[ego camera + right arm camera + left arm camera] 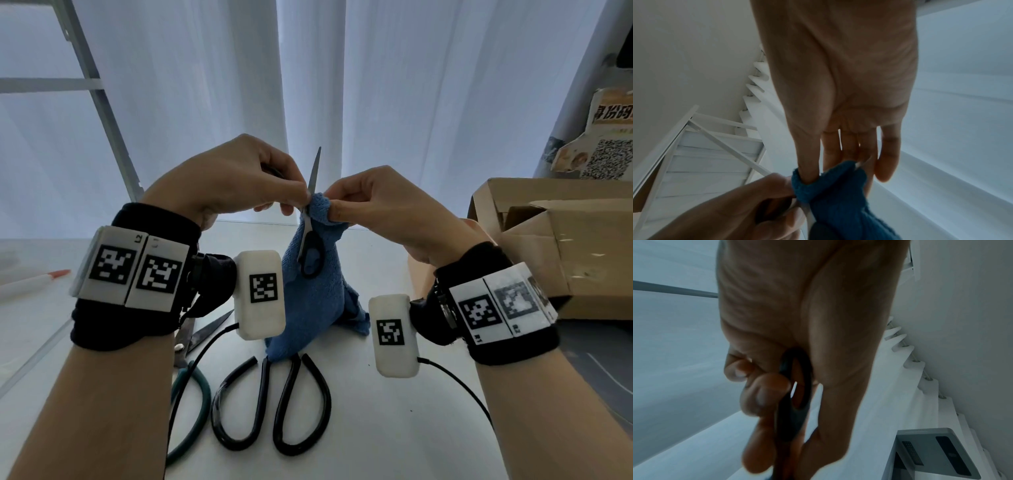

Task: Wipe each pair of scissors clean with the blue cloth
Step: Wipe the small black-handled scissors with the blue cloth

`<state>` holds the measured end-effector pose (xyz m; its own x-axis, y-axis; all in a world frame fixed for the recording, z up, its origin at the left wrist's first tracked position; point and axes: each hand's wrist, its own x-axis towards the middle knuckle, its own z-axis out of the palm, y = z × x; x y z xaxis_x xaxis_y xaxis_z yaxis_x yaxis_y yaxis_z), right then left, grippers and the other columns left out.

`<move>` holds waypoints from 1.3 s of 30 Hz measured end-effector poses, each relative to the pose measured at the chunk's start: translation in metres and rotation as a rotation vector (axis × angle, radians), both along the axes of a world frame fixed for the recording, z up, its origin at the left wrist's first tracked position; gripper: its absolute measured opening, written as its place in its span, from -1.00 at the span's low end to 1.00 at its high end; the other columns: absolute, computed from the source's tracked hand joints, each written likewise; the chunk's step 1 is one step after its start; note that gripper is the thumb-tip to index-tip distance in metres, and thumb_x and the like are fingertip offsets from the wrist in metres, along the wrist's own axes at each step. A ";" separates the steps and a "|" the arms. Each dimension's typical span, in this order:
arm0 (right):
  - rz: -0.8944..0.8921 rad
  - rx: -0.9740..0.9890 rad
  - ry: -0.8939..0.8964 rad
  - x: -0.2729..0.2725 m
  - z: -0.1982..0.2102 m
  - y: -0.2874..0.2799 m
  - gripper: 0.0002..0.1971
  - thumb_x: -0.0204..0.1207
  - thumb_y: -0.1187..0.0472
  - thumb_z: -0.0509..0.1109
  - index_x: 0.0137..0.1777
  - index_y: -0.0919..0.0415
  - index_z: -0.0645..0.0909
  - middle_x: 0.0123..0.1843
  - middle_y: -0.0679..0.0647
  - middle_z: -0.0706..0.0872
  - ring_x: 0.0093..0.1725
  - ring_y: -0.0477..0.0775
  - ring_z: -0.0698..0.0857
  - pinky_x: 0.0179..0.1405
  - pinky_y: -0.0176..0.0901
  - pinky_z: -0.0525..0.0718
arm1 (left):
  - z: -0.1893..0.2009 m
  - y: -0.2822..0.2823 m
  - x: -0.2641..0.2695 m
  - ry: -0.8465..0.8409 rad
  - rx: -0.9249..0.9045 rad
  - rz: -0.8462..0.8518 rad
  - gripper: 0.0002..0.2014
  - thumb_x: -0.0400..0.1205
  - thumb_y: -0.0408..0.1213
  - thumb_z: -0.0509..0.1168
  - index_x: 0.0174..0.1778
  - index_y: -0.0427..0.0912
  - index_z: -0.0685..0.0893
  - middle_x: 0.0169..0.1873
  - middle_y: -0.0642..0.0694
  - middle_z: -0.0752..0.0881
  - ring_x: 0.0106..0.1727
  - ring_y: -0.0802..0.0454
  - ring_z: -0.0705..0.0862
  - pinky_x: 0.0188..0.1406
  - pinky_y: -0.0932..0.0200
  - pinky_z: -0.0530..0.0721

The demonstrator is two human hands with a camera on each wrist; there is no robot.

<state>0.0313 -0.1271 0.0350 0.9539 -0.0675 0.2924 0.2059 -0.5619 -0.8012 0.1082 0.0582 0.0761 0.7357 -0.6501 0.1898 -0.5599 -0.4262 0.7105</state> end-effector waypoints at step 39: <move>0.068 0.171 -0.041 -0.003 0.004 0.010 -0.78 0.54 0.41 0.39 -0.32 0.20 0.61 -0.35 0.08 0.56 -0.26 0.02 0.52 -0.14 -0.20 0.53 | 0.002 0.001 -0.001 -0.017 -0.132 -0.062 -0.86 0.58 -0.24 0.49 -0.25 -0.20 0.76 -0.45 -0.10 0.74 -0.47 0.18 0.49 -0.53 0.45 0.43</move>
<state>0.0285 -0.1173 0.0387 0.9454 -0.0556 0.3211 0.2733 -0.4018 -0.8740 0.1070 0.0594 0.0781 0.6910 -0.6627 0.2889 -0.5947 -0.2938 0.7484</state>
